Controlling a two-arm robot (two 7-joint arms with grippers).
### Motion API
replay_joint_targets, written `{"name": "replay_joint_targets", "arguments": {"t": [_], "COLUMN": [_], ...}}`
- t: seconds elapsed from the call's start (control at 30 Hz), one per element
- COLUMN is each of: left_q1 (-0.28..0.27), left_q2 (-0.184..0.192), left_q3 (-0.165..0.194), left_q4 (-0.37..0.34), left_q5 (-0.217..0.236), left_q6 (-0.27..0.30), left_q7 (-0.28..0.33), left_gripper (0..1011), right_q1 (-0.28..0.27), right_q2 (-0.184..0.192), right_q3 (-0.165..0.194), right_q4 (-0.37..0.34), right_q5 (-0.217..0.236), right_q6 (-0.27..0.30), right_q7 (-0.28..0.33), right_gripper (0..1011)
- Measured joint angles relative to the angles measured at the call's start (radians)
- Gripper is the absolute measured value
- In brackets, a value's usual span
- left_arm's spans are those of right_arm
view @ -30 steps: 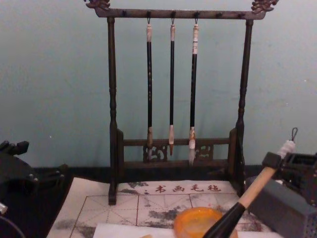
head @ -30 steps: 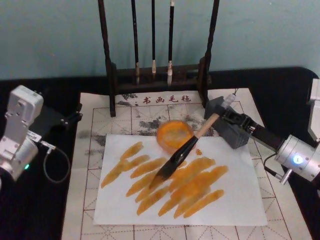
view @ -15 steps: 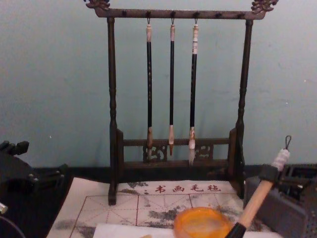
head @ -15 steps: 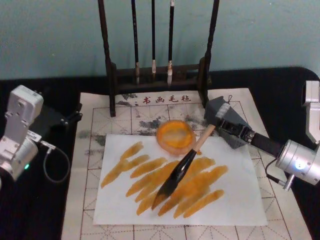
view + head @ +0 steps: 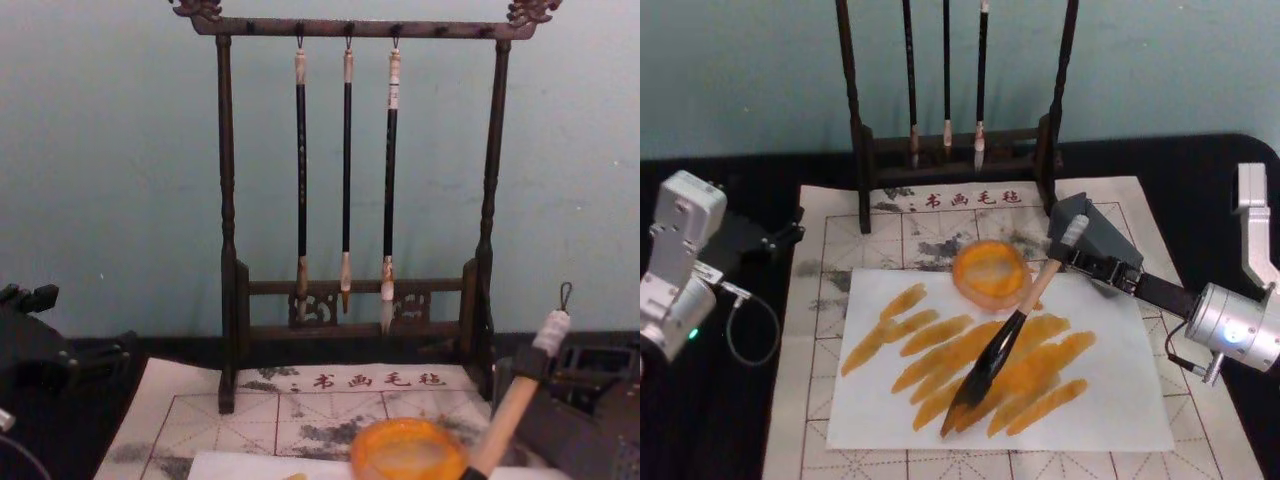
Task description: Pick up the brush from the inkstone, write on the paper, then place the brush back to its original position.
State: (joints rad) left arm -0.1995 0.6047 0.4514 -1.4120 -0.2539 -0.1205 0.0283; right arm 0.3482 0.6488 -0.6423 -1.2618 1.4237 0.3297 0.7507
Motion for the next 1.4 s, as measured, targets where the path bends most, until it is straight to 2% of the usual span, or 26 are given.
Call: {"name": "replay_joint_targets", "arguments": {"t": [0.67, 1.4], "left_q1": [0.000, 0.000], "left_q2": [0.000, 0.000], "left_q3": [0.000, 0.000], "left_q4": [0.000, 0.000], "left_q5": [0.000, 0.000], "left_q6": [0.000, 0.000], "left_q7": [0.000, 0.000], "left_gripper": [1001, 1001], "right_q1": [0.043, 0.061], "right_q2": [-0.022, -0.037], "right_q3": [-0.055, -0.068], "right_q4": [0.032, 0.066], "right_q5": [-0.009, -0.019], "right_q6": [0.014, 0.016], "right_q7": [0.009, -0.002], "right_gripper": [175, 176]}}
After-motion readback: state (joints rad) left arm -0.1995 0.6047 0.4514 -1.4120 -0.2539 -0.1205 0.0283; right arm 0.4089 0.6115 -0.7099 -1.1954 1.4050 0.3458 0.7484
